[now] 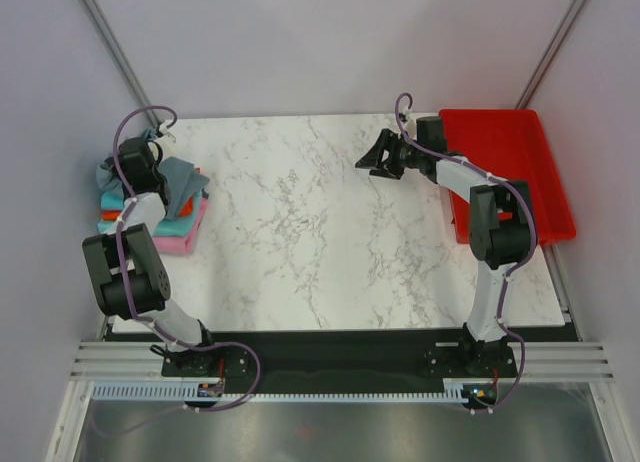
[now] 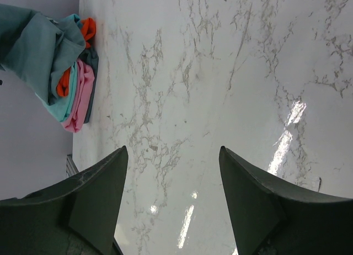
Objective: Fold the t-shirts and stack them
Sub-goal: Neatly place the folded tshirt to the corner
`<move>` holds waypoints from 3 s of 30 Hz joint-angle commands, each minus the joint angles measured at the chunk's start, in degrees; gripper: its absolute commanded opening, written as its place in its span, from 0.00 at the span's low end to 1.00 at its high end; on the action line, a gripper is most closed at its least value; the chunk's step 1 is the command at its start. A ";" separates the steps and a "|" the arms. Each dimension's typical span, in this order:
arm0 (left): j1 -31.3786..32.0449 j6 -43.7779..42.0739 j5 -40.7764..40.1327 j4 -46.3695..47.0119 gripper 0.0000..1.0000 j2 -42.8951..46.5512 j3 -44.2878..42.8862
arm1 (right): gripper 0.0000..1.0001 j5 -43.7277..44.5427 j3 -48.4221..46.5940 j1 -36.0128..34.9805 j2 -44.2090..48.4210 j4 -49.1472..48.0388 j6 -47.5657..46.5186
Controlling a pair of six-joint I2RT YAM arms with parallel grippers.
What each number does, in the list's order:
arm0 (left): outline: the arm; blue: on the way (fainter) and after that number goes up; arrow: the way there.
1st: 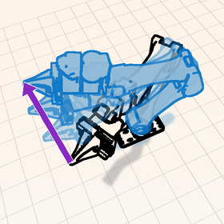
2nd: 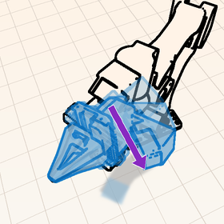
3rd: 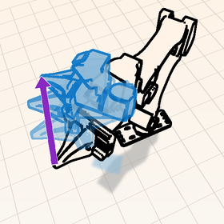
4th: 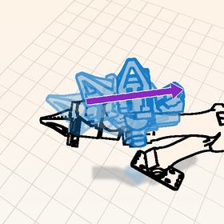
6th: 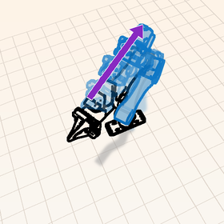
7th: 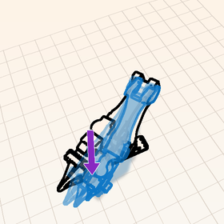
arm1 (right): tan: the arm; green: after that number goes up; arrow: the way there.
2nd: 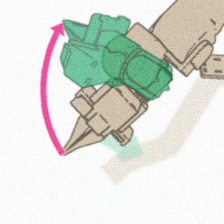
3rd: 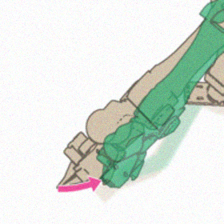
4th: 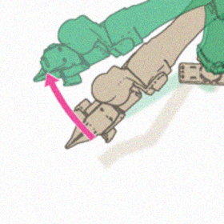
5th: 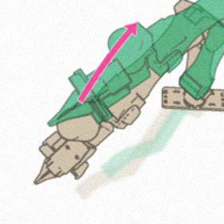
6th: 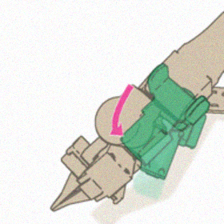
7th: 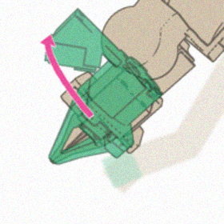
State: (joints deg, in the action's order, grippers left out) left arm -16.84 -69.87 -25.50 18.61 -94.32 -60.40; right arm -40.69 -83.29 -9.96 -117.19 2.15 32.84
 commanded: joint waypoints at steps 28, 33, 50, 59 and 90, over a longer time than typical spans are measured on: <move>1.02 -9.50 -8.25 9.87 0.02 0.28 -1.47 | 0.76 -1.24 -0.03 0.20 0.64 -1.71 0.12; 1.81 -6.43 -9.13 9.25 0.98 1.59 -2.18 | 0.75 -1.32 0.05 0.11 0.56 -1.71 0.03; 14.29 54.81 27.39 -47.69 0.99 11.96 -23.36 | 0.77 1.29 -1.88 0.11 4.68 1.79 -6.90; 14.38 64.06 37.63 -49.37 0.99 13.55 -17.82 | 0.94 24.93 -1.80 -0.24 14.08 9.72 -24.29; 12.45 80.15 24.77 10.82 0.99 38.36 44.14 | 0.98 55.26 68.08 0.20 62.74 -32.63 -28.91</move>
State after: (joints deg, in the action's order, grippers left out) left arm -4.32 6.63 -3.44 14.96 -54.13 -15.25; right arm 8.03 -17.45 -9.65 -50.28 -12.80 -2.81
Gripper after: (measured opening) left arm 0.993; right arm 0.979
